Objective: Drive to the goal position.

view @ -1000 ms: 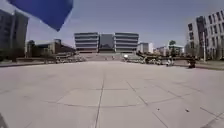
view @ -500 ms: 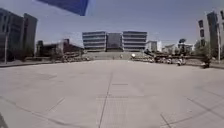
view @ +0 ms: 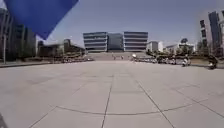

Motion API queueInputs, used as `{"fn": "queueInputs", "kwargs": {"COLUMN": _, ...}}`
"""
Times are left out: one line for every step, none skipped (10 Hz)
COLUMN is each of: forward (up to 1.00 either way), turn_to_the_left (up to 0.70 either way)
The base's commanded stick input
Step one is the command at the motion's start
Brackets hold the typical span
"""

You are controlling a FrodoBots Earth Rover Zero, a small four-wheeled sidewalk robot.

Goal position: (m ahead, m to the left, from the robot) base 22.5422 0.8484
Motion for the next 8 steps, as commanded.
{"fn": "queueInputs", "kwargs": {"forward": 1.0, "turn_to_the_left": 0.0}}
{"fn": "queueInputs", "kwargs": {"forward": 1.0, "turn_to_the_left": 0.0}}
{"fn": "queueInputs", "kwargs": {"forward": 1.0, "turn_to_the_left": 0.0}}
{"fn": "queueInputs", "kwargs": {"forward": 1.0, "turn_to_the_left": 0.0}}
{"fn": "queueInputs", "kwargs": {"forward": 1.0, "turn_to_the_left": 0.0}}
{"fn": "queueInputs", "kwargs": {"forward": 1.0, "turn_to_the_left": 0.0}}
{"fn": "queueInputs", "kwargs": {"forward": 1.0, "turn_to_the_left": 0.0}}
{"fn": "queueInputs", "kwargs": {"forward": 1.0, "turn_to_the_left": 0.0}}
